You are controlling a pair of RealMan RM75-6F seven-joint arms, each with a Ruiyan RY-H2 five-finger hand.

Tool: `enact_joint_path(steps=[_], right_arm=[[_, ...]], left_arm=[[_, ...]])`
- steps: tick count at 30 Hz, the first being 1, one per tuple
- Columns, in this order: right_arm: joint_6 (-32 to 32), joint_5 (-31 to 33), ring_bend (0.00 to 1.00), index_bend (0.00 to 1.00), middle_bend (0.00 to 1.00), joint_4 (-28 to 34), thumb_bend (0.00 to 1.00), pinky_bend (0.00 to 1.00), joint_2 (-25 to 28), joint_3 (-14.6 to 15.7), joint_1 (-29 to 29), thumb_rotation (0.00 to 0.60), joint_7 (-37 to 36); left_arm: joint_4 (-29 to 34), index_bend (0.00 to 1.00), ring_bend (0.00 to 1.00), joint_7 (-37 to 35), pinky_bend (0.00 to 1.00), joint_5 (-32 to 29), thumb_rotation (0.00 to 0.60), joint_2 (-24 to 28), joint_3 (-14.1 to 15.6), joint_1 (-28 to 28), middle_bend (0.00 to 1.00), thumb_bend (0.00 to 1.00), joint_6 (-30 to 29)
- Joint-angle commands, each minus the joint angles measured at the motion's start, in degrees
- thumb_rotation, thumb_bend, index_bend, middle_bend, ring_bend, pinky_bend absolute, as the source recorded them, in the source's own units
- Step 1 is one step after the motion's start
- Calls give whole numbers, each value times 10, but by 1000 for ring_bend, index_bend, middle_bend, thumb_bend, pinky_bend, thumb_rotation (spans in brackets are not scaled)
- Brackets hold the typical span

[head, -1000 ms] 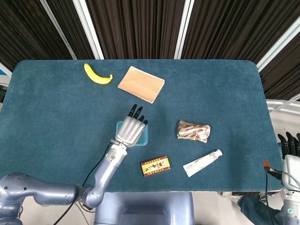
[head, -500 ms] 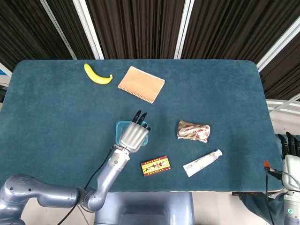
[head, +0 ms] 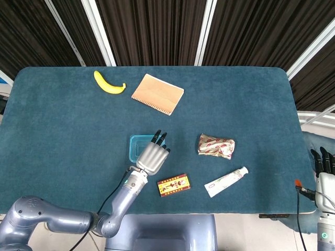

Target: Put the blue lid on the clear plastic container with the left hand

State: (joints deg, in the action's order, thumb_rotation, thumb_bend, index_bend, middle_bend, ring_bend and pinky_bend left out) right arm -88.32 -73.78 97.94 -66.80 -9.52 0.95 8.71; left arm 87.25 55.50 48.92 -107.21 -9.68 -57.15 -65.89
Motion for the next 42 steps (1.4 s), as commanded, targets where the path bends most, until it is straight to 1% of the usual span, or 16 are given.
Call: enact_joint_path(steps=[1,27,42], right_arm=[[0,0,32,116,30,0,296,0,0,0,0,600,0],[0,0,33,115,29,0,296,0,-1,0,0,600,1],[1,1,33,116,29,0,296,0,0,0,0,600,0]], left_arm=[[-2,583,49,-1,15,2,600,-2,0,0,480,485,0],[-5,617,49,-9,15,13,600,6,7,16,485,485,2],[-22,632,65,-5,15,15,600,-4,11,21,530,485,7]])
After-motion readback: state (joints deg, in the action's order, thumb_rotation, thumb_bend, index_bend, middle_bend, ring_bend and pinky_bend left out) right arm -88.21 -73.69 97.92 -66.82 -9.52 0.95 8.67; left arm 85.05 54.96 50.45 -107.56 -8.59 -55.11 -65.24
